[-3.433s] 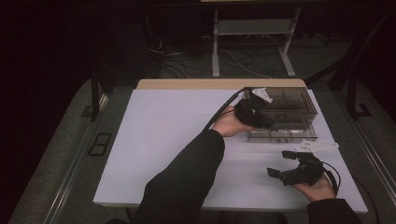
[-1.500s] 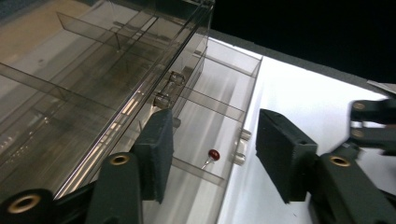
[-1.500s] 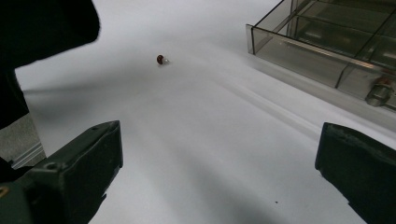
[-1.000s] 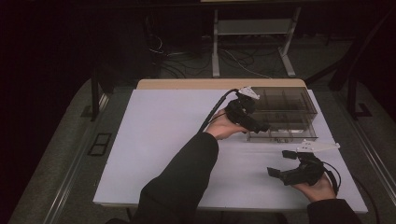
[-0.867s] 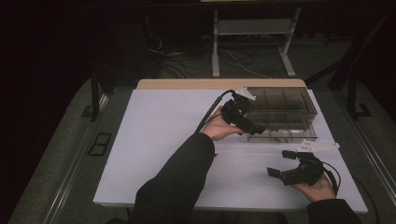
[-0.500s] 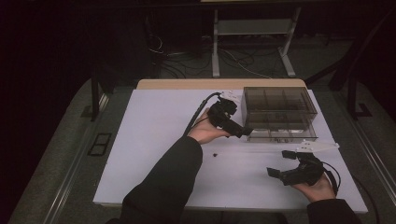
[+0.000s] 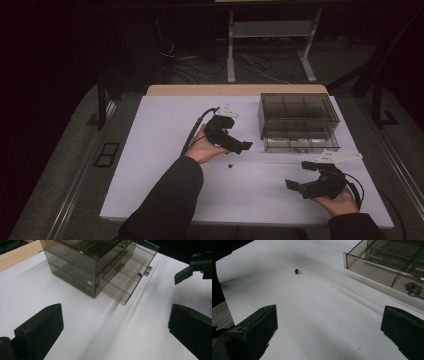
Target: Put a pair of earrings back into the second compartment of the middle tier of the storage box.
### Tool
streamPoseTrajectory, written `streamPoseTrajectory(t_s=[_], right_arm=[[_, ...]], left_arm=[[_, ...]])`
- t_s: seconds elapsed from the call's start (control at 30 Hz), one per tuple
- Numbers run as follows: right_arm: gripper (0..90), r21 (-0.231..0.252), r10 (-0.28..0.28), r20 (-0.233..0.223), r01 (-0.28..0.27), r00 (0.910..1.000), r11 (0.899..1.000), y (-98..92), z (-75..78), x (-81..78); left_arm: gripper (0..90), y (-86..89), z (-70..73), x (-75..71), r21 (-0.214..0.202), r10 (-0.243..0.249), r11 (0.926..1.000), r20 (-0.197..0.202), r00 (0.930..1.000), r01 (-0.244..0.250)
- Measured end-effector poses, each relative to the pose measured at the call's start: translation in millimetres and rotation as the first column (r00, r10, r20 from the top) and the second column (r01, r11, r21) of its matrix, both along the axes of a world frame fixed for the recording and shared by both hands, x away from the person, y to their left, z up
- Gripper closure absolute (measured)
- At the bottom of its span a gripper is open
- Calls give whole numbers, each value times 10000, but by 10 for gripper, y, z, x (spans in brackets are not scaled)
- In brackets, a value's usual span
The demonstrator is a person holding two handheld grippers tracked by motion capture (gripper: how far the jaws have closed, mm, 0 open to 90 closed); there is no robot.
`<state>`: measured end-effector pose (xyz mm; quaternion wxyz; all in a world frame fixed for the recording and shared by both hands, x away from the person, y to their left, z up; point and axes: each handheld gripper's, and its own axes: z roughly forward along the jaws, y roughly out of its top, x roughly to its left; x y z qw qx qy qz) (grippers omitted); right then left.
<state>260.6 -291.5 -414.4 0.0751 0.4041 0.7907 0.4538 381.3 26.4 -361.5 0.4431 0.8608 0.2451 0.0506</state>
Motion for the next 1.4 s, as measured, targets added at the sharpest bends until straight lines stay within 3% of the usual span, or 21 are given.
streamPoseTrajectory(t_s=[0.47, 0.9, 1.1, 1.4], right_arm=[[3, -63, 25, 21, -25, 10000, 10000, 6, -9, 2], [4, -74, 31, -69, -31, 10000, 10000, 14, -10, -3], [3, -90, 44, -33, -44, 10000, 9999, 13, -12, -2], [3, -94, 65, -120, -66, 9999, 9999, 18, -13, -6]], left_arm=[[0, 135, -211, -137, -37, 5, 10000, -298, 9996, -6], [2, 196, -401, -199, 421, 9, 9991, -802, 9968, 25], [91, 209, -504, -217, 1036, -96, 9943, -1321, 9912, 235], [284, 175, -620, -217, 1409, -311, 9885, -1712, 9847, 557]])
